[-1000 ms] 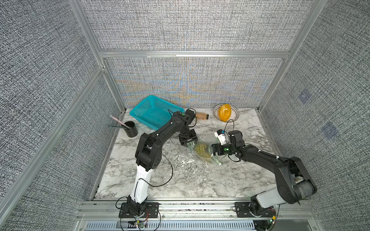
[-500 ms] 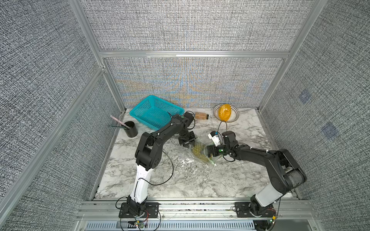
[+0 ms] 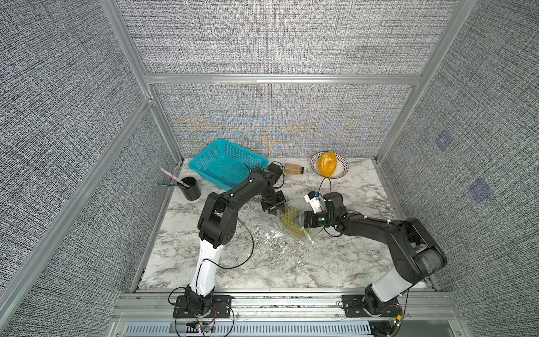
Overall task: Open the zip-top bag and take out the pineapple
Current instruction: Pick up the pineapple from the zipper food storage bag.
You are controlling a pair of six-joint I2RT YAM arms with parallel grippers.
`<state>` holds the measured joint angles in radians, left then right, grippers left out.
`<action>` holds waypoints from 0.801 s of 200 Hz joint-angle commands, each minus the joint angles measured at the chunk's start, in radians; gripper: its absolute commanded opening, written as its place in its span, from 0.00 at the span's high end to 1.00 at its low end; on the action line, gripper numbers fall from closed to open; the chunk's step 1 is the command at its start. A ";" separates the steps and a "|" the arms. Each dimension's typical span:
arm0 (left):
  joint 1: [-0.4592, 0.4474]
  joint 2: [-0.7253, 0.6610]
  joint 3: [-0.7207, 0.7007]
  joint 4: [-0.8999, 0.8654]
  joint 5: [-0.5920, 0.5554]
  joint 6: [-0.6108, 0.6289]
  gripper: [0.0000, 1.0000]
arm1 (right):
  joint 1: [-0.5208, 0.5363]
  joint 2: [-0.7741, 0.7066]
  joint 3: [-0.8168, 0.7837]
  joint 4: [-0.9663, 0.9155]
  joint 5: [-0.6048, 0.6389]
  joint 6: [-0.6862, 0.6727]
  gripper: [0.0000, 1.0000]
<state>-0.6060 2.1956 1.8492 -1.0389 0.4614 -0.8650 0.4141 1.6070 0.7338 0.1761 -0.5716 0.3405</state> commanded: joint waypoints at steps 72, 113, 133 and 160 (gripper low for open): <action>-0.009 0.035 0.011 0.007 -0.036 0.002 0.68 | -0.011 -0.233 -0.064 -0.175 -0.065 0.013 0.44; -0.006 0.046 0.053 -0.003 -0.047 0.001 0.68 | -0.036 -0.324 -0.112 -0.219 -0.066 0.027 0.46; -0.002 0.049 0.072 -0.006 -0.047 -0.003 0.68 | -0.052 -0.364 -0.134 -0.231 -0.069 0.038 0.46; 0.001 0.053 0.095 -0.008 -0.044 -0.007 0.68 | -0.075 -0.406 -0.133 -0.266 -0.074 0.040 0.46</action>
<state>-0.6094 2.2421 1.9266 -1.0653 0.4622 -0.8654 0.3523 1.2312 0.5949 -0.1020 -0.5617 0.3862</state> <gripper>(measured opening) 0.322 0.787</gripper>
